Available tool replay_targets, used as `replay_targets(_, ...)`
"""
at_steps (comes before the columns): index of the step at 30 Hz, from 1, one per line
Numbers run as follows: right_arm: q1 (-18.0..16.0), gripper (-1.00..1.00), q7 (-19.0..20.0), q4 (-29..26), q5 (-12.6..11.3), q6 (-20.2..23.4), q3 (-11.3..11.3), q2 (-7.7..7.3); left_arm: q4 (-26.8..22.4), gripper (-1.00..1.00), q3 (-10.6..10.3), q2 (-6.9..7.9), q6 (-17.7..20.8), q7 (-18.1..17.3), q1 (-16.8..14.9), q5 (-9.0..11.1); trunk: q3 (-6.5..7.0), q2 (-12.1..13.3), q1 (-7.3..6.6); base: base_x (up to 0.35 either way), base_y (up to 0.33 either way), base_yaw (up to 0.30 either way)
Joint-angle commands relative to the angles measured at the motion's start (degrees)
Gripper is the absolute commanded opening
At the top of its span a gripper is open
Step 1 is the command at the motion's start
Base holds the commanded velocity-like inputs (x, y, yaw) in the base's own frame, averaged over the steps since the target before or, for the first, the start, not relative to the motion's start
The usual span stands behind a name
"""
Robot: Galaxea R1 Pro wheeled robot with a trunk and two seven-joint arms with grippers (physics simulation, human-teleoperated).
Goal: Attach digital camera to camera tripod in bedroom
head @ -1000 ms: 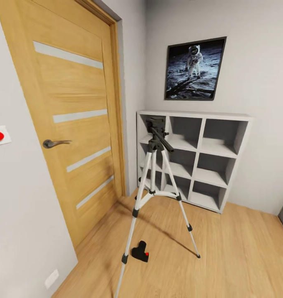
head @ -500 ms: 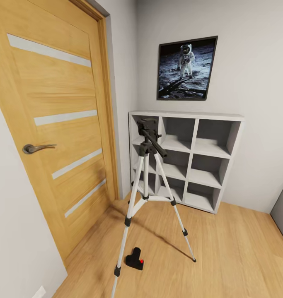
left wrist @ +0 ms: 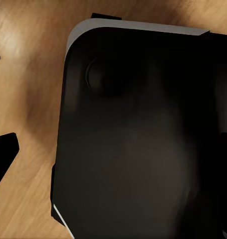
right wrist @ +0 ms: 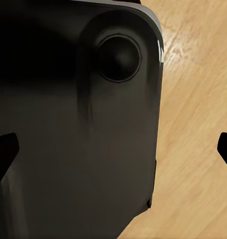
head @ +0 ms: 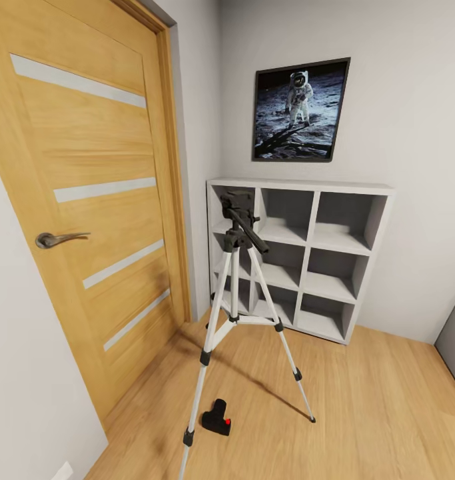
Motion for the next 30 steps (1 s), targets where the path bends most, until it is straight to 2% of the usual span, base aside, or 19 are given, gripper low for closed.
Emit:
replay_targets(1,-0.01,1.0,-0.01,0.01,0.07,-0.15,0.03,0.01,-0.09,1.0,0.0,0.01,-0.05,-0.01,0.03,0.4,-0.04,-0.02,0.0,0.0,0.0,0.0)
replay_targets(30,-0.01,1.0,0.09,-0.27,-0.05,-0.21,-0.28,0.04,-0.09,1.0,0.01,0.01,-0.02,-0.01,0.03,0.47,-0.04,-0.02,0.0,0.0,0.0,0.0)
